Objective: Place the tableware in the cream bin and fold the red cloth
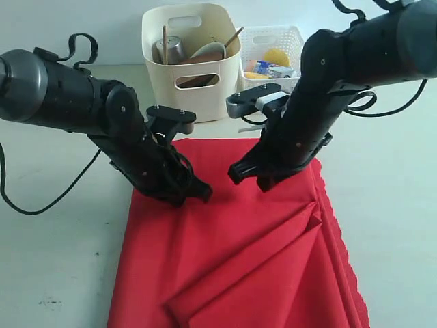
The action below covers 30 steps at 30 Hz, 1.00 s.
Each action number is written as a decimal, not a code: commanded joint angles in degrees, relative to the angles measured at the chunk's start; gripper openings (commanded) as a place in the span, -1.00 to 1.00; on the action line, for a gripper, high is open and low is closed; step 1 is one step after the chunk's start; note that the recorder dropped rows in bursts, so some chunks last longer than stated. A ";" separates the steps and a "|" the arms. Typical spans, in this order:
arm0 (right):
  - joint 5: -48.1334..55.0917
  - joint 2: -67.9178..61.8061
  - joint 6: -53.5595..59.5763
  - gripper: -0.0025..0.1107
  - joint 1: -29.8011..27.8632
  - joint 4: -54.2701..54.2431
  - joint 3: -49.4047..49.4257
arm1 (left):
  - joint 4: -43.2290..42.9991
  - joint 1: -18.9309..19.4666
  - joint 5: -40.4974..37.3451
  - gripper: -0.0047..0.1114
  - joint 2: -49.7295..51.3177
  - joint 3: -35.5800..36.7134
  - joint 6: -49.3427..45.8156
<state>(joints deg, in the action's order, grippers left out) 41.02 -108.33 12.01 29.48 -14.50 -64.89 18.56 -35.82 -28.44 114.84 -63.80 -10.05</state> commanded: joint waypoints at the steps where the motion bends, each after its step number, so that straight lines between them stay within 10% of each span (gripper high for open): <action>1: 2.14 2.27 1.93 -0.96 2.46 -2.89 1.25 | 0.15 -0.14 0.07 -0.92 1.88 0.14 -0.01; 24: 3.25 21.95 -22.68 -0.96 8.49 20.88 15.77 | 0.15 -0.14 0.07 -0.92 1.87 0.14 -0.01; 30: -8.71 20.36 -12.01 -0.96 8.49 4.92 15.77 | 0.15 -0.14 0.20 -0.92 1.88 0.14 -0.01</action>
<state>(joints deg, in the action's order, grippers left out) 35.67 -84.77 -6.89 37.91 0.00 -49.47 19.02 -35.82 -27.99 115.01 -64.01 -10.05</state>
